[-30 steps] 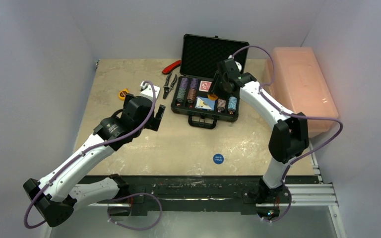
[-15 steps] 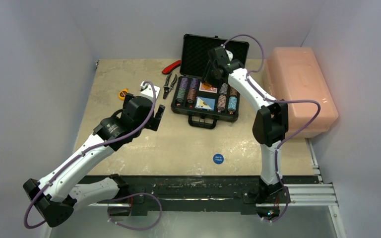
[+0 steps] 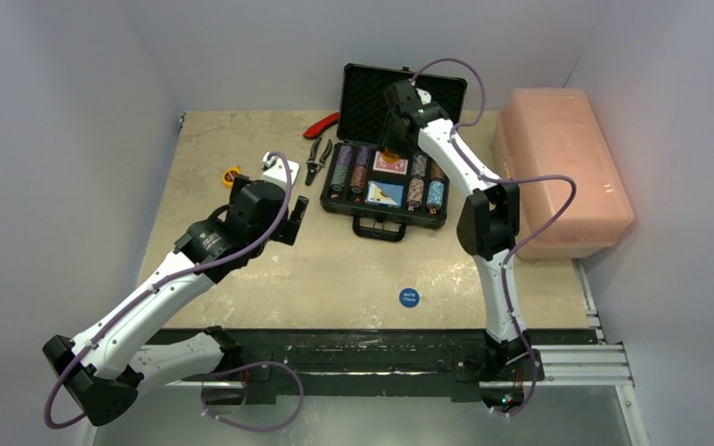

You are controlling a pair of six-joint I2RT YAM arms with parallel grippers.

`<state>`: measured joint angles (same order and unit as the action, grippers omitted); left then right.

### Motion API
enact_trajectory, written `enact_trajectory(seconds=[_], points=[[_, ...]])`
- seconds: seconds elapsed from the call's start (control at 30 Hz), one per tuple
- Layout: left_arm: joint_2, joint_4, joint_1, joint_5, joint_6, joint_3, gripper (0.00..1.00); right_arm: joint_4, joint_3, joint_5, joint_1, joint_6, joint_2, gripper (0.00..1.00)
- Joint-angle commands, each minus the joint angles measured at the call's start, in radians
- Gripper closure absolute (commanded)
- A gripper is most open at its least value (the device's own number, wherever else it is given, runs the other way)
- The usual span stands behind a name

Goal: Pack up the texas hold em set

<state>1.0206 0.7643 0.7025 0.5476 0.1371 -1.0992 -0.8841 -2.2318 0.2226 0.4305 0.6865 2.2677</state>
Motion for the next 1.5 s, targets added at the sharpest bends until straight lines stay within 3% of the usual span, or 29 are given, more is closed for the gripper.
enact_trajectory(seconds=[0.0, 0.5, 1.33, 1.47], points=[[-0.015, -0.024, -0.004, 0.020, -0.016, 0.001, 0.10, -0.053, -0.103, 0.044, -0.008, -0.040, 0.031, 1.00], [-0.008, -0.024, -0.003, 0.024, -0.019, 0.001, 0.09, -0.065, -0.195, 0.058, -0.014, -0.089, 0.127, 1.00], [0.007, -0.024, -0.004, 0.024, -0.024, -0.001, 0.10, -0.038, -0.188, 0.051, -0.019, -0.090, 0.196, 1.00], [0.010, -0.025, -0.003, 0.023, -0.024, -0.002, 0.10, -0.032, -0.174, 0.042, -0.018, -0.093, 0.199, 0.89]])
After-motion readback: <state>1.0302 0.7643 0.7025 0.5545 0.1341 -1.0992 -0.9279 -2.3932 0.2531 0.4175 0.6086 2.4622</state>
